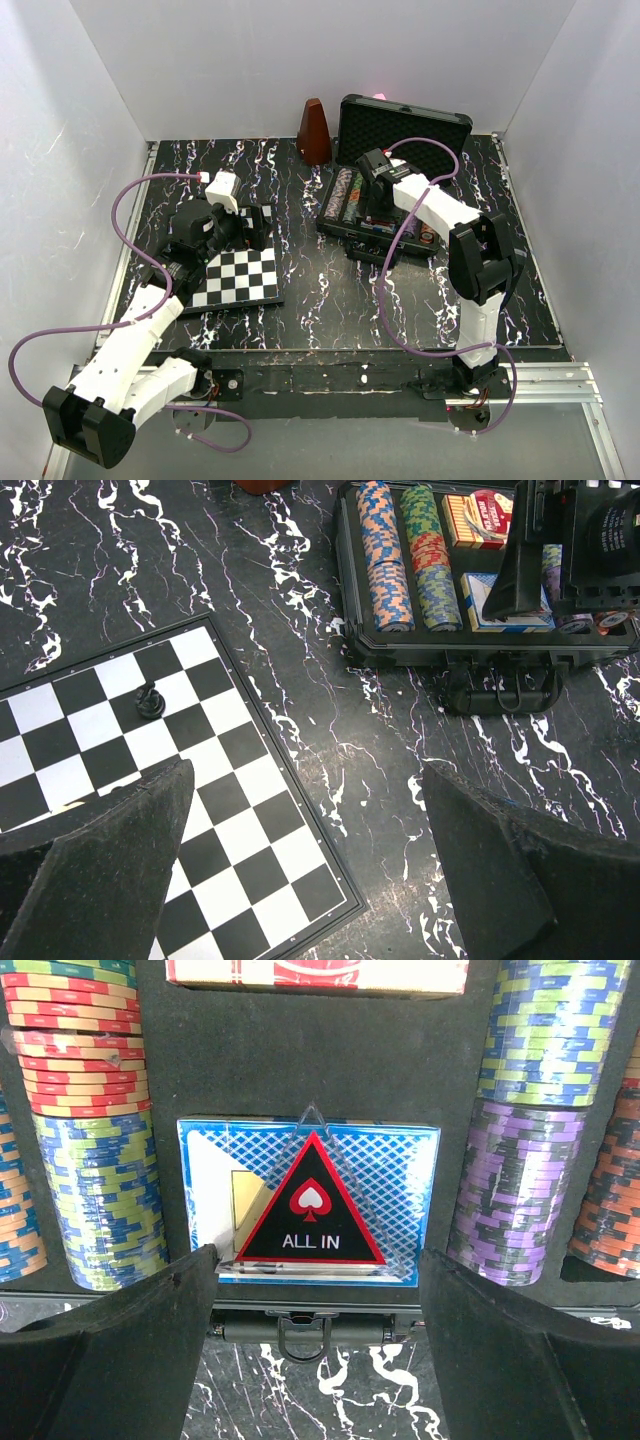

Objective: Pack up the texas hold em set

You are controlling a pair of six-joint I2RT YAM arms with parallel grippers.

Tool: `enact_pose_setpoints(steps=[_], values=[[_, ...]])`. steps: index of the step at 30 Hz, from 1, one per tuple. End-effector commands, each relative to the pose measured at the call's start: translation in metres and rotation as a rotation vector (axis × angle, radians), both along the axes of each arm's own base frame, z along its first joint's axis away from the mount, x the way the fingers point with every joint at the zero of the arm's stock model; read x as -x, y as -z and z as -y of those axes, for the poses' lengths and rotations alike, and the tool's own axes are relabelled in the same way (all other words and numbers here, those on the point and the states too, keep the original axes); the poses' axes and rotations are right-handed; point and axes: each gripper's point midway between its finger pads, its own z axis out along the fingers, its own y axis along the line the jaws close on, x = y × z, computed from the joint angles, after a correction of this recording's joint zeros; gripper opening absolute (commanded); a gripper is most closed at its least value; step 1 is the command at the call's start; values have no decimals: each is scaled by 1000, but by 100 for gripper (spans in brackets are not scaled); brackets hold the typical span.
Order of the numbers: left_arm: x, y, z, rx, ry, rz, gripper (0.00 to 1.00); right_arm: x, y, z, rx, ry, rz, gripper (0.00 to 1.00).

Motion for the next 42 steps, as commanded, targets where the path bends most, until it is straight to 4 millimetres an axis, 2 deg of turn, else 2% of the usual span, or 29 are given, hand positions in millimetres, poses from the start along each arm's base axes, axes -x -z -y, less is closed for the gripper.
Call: enact_pose_setpoints(steps=[1, 8, 14, 20, 24, 28, 33, 37, 42], values=[[1, -11, 1, 16, 5, 33, 98, -3, 3, 10, 36, 39, -11, 87], [2, -11, 0, 14, 6, 33, 98, -3, -11, 4, -10, 11, 19, 88], [1, -10, 2, 16, 11, 31, 98, -10, -42, -6, -50, -85, 79, 89], [1, -9, 1, 13, 7, 30, 98, -3, -66, -10, -70, -167, 93, 90], [1, -9, 1, 14, 8, 29, 98, -2, -104, -9, -88, -242, 186, 91], [2, -12, 4, 23, 25, 41, 98, -12, -149, 8, -30, -289, 303, 91], [2, -11, 1, 15, 12, 46, 98, -34, -199, 25, -59, -305, 444, 90], [1, -9, -1, 7, 2, 48, 98, -59, -237, 43, -67, -285, 600, 90], [1, -8, -2, 3, -1, 53, 98, -90, -270, 54, -189, -293, 767, 90]])
